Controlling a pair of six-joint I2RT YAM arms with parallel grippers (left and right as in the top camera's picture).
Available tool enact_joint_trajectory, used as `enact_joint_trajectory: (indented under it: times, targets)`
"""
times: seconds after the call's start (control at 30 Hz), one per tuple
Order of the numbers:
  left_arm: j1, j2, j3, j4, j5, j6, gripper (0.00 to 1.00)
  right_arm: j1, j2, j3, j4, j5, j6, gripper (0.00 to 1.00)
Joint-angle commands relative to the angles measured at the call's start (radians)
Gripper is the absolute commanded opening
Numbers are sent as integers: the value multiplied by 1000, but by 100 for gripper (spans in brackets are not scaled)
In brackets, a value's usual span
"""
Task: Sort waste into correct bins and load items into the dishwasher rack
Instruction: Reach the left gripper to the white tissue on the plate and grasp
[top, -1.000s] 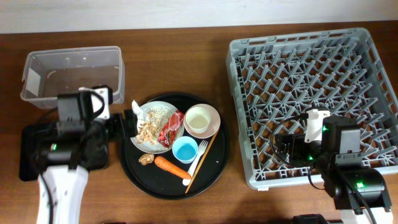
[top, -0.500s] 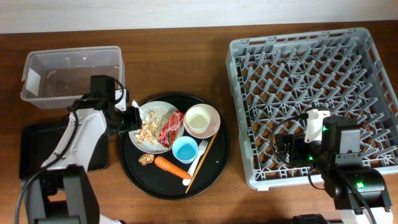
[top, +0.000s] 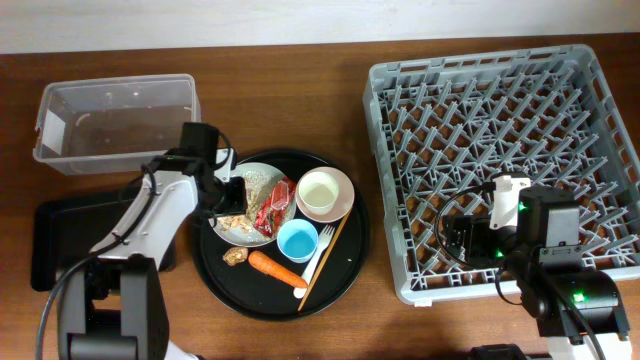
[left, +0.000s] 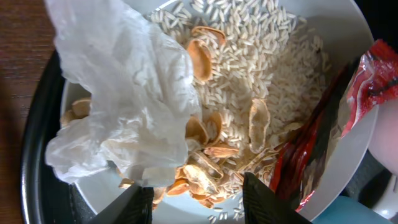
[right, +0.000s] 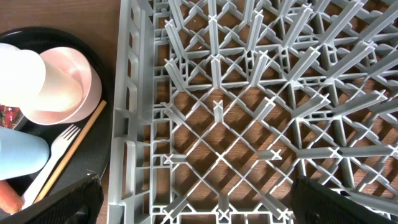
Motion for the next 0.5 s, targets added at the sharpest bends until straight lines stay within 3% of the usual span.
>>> enact_joint_trajectory:
  times: [0.0, 0.23, 0.33, 0.4, 0.47]
  targets:
    - [-10, 8, 12, 1, -68, -16, 45, 5, -2, 21, 0, -5, 6, 99]
    - [-10, 9, 12, 7, -107, -16, 44, 5, -2, 21, 0, -5, 6, 99]
    - [-10, 9, 12, 10, -106, -16, 32, 5, -2, 21, 0, -5, 6, 99]
    - [-10, 9, 12, 10, -106, -16, 11, 5, -2, 21, 0, -5, 6, 99]
    - [-10, 9, 12, 10, -106, -16, 10, 5, -2, 21, 0, -5, 6, 99]
